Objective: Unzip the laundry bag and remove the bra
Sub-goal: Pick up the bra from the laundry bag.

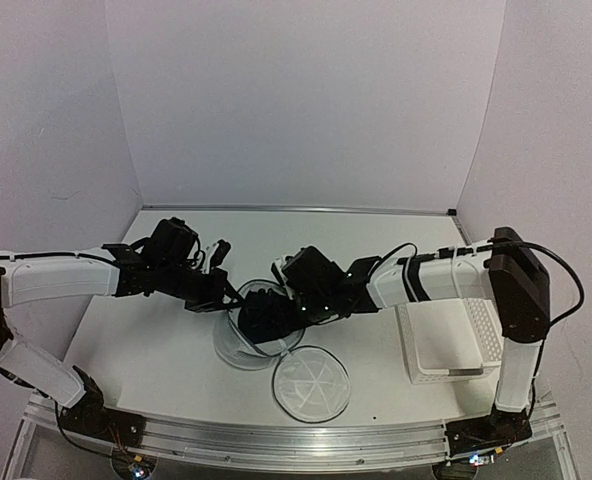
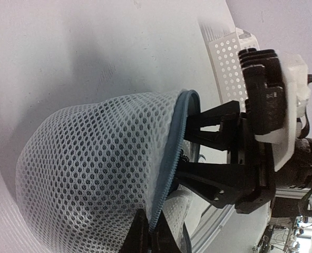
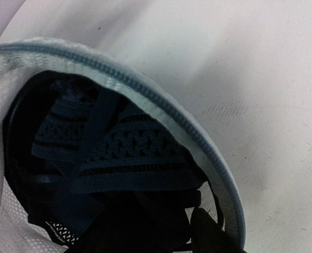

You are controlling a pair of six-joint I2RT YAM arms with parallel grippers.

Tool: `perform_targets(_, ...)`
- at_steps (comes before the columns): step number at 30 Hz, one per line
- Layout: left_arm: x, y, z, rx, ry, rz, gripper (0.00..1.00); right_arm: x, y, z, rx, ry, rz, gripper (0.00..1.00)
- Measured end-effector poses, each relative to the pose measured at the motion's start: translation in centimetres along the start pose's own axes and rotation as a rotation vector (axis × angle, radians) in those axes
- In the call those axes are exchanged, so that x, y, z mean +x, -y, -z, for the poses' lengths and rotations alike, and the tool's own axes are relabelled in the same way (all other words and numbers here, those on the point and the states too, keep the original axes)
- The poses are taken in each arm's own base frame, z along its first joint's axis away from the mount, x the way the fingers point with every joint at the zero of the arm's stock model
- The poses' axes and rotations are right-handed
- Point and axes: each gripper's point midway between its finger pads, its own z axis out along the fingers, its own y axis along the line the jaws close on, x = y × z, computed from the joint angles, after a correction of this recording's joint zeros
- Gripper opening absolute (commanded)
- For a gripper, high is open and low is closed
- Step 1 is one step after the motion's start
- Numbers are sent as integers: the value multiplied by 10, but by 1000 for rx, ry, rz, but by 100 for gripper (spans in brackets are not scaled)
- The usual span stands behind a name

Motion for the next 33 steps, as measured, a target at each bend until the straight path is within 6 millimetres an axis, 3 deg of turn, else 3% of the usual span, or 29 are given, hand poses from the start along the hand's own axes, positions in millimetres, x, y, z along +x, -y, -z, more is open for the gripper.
perform_targets(3,1,1,0,5,-4,-3,0,3,1,-7,4,-14,2,49)
perform_targets(6,1,2,0,8,-7,-9,0,5,-1,-12,-4,-24,4,40)
perform_targets(13,2,1,-1,9,-13,-24,0,8,-12,-14,-69,-46,-2,0)
perform_targets(23,3,0,-2,7,-15,-23,0,9,-17,-10,-103,-35,0,0)
perform_targets(33,3,0,-2,6,-15,-22,0,15,-16,28,-150,11,53,0)
